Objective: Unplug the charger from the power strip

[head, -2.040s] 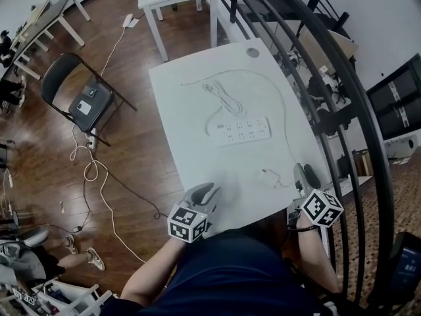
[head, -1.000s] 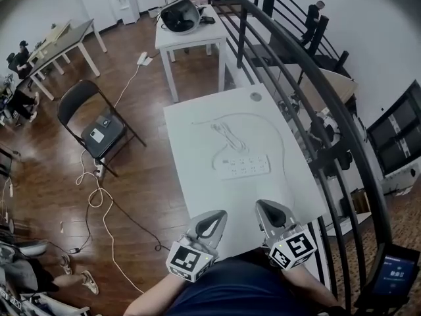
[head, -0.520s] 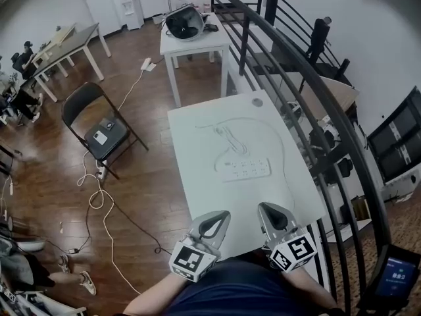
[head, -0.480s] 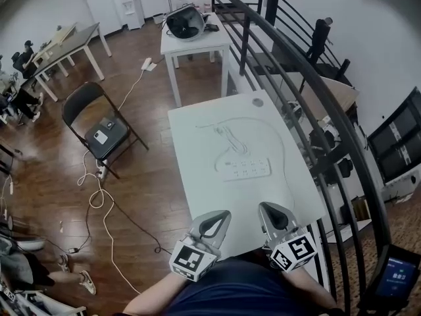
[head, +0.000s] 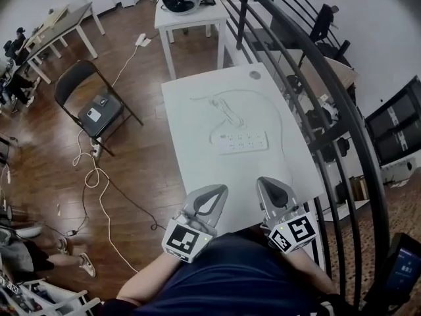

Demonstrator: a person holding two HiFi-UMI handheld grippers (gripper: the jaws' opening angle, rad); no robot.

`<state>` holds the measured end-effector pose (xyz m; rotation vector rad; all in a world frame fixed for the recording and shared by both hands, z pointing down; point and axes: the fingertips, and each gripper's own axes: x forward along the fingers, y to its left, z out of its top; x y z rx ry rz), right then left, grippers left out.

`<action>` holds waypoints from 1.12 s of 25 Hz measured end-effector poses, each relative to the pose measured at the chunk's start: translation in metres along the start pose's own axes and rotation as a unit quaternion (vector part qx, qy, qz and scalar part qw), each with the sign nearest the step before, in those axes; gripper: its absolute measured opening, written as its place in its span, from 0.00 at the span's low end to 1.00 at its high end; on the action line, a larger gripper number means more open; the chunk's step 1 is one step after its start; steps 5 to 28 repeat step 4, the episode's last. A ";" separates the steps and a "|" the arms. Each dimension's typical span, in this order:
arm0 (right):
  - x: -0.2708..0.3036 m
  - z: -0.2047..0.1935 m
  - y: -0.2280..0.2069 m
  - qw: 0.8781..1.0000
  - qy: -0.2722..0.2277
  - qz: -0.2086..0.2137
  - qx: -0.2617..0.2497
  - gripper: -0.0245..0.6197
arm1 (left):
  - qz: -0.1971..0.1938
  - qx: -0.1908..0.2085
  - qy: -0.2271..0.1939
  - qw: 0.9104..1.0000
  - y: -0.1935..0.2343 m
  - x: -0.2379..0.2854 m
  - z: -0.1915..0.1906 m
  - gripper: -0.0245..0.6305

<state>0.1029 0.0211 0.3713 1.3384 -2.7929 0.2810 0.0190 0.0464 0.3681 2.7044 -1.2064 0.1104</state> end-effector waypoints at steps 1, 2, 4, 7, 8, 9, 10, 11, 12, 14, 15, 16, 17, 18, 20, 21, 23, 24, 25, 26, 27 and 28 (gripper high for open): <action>0.002 0.000 -0.002 1.000 0.000 0.001 -0.003 0.05 | 0.000 0.000 -0.001 1.000 0.002 0.002 0.000 0.05; 0.005 0.000 -0.003 1.000 0.000 0.003 -0.004 0.05 | 0.001 0.001 -0.001 1.000 0.004 0.005 -0.001 0.05; 0.009 -0.002 -0.006 1.000 0.001 0.006 -0.006 0.05 | 0.001 0.003 -0.002 1.000 0.008 0.010 -0.003 0.05; 0.009 -0.002 -0.006 1.000 0.001 0.006 -0.006 0.05 | 0.001 0.003 -0.002 1.000 0.008 0.010 -0.003 0.05; 0.009 -0.002 -0.006 1.000 0.001 0.006 -0.006 0.05 | 0.001 0.003 -0.002 1.000 0.008 0.010 -0.003 0.05; 0.009 -0.002 -0.006 1.000 0.001 0.006 -0.006 0.05 | 0.001 0.003 -0.002 1.000 0.008 0.010 -0.003 0.05; 0.009 -0.002 -0.006 1.000 0.001 0.006 -0.006 0.05 | 0.001 0.003 -0.002 1.000 0.008 0.010 -0.003 0.05; 0.009 -0.002 -0.006 1.000 0.001 0.006 -0.006 0.05 | 0.001 0.003 -0.002 1.000 0.008 0.010 -0.003 0.05; 0.009 -0.002 -0.006 1.000 0.001 0.006 -0.006 0.05 | 0.001 0.003 -0.002 1.000 0.008 0.010 -0.003 0.05; 0.009 -0.002 -0.006 1.000 0.001 0.006 -0.006 0.05 | 0.001 0.003 -0.002 1.000 0.008 0.010 -0.003 0.05; 0.009 -0.002 -0.006 1.000 0.001 0.006 -0.006 0.05 | 0.001 0.003 -0.002 1.000 0.008 0.010 -0.003 0.05; 0.009 -0.002 -0.006 1.000 0.001 0.006 -0.006 0.05 | 0.001 0.003 -0.002 1.000 0.008 0.010 -0.003 0.05; 0.009 -0.002 -0.006 1.000 0.001 0.006 -0.006 0.05 | 0.001 0.003 -0.002 1.000 0.008 0.010 -0.003 0.05; 0.009 -0.002 -0.006 1.000 0.001 0.006 -0.006 0.05 | 0.001 0.003 -0.002 1.000 0.008 0.010 -0.003 0.05; 0.009 -0.002 -0.006 1.000 0.001 0.006 -0.006 0.05 | 0.001 0.003 -0.002 1.000 0.008 0.010 -0.003 0.05; 0.009 -0.002 -0.006 1.000 0.001 0.006 -0.006 0.05 | 0.001 0.003 -0.002 1.000 0.008 0.010 -0.003 0.05; 0.009 -0.002 -0.006 1.000 0.001 0.006 -0.006 0.05 | 0.001 0.003 -0.002 1.000 0.008 0.010 -0.003 0.05; 0.009 -0.002 -0.006 1.000 0.001 0.006 -0.006 0.05 | 0.001 0.003 -0.002 1.000 0.008 0.010 -0.003 0.05; 0.009 -0.002 -0.006 1.000 0.001 0.006 -0.006 0.05 | 0.001 0.003 -0.002 1.000 0.008 0.010 -0.003 0.05; 0.009 -0.002 -0.006 1.000 0.001 0.006 -0.006 0.05 | 0.001 0.003 -0.002 1.000 0.008 0.010 -0.003 0.05; 0.009 -0.002 -0.006 1.000 0.001 0.006 -0.006 0.05 | 0.001 0.003 -0.002 1.000 0.008 0.010 -0.003 0.05; 0.009 -0.002 -0.006 1.000 0.001 0.006 -0.006 0.05 | 0.001 0.003 -0.002 1.000 0.008 0.010 -0.003 0.05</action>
